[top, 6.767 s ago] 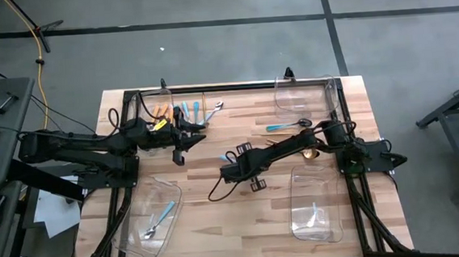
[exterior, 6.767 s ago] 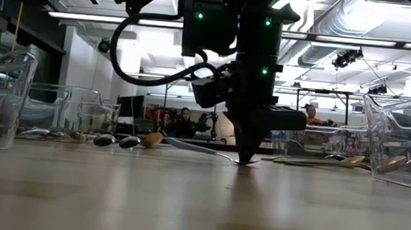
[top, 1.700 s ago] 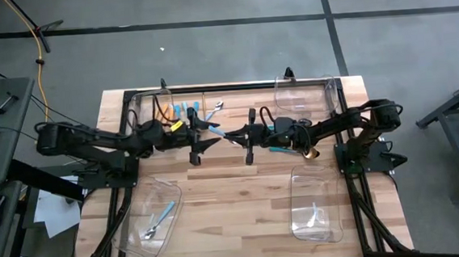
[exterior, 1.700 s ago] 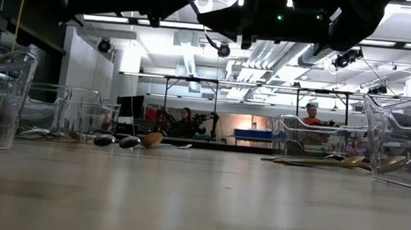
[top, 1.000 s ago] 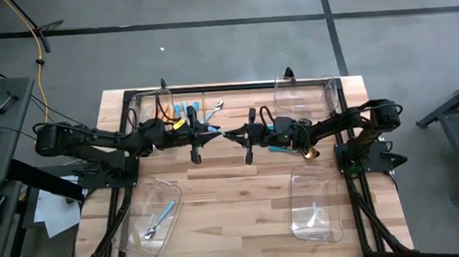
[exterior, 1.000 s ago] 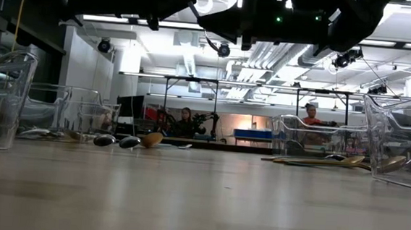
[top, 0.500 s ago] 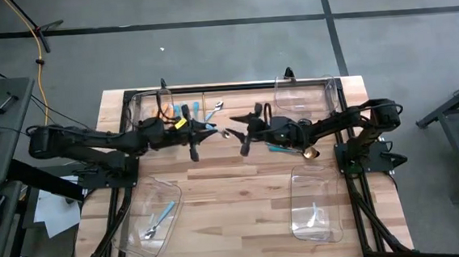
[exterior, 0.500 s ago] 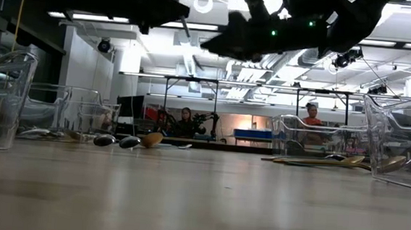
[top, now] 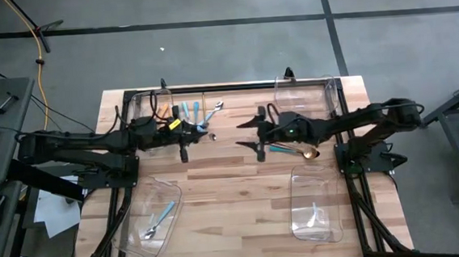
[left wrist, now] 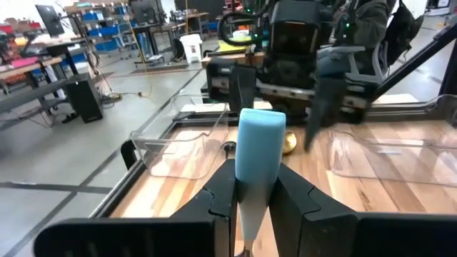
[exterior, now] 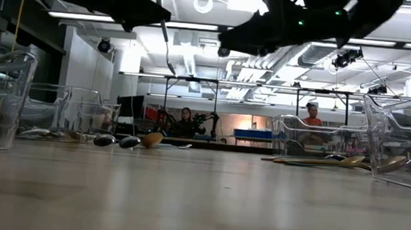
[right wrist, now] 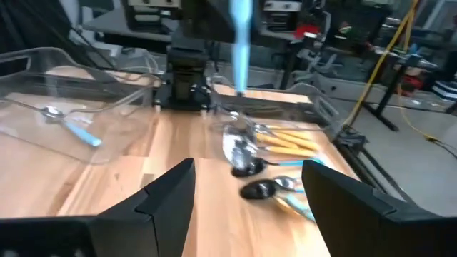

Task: Sort silverware by color (type)
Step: Put the light blue spoon into the bottom left transparent bin

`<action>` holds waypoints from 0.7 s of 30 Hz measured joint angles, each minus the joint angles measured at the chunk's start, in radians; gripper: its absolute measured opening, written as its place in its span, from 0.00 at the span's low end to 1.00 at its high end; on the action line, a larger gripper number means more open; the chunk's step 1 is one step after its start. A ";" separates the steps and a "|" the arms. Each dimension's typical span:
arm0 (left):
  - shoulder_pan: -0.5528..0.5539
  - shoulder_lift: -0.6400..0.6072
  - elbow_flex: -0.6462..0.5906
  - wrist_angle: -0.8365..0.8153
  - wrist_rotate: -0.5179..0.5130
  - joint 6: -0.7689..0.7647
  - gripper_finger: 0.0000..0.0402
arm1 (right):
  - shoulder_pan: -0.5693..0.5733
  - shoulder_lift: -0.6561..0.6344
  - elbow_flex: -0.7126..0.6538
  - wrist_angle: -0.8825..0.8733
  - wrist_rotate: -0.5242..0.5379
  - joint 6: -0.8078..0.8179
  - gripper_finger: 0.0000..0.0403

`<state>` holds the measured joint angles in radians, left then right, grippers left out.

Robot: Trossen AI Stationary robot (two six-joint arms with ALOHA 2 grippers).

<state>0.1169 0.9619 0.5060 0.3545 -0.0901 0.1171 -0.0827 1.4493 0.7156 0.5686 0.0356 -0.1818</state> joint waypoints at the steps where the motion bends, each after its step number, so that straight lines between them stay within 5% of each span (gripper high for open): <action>1: 0.000 0.001 0.000 -0.001 0.000 -0.003 0.09 | -0.005 -0.023 -0.021 0.004 0.004 0.000 0.60; 7: 0.000 0.001 0.000 0.006 0.002 -0.008 0.09 | -0.044 -0.159 -0.188 0.165 0.024 0.062 0.60; 15: -0.015 -0.004 0.001 0.056 -0.001 -0.091 0.09 | -0.048 -0.187 -0.277 0.342 0.019 0.092 0.60; 18: -0.053 -0.030 0.049 -0.074 0.002 -0.147 0.09 | -0.048 -0.187 -0.277 0.332 0.019 0.094 0.60; 21: -0.109 -0.058 0.170 -0.382 -0.003 -0.248 0.09 | -0.048 -0.187 -0.277 0.331 0.019 0.095 0.60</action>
<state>0.0079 0.9038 0.6759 -0.0271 -0.0930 -0.1311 -0.1310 1.2621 0.4381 0.8993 0.0551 -0.0870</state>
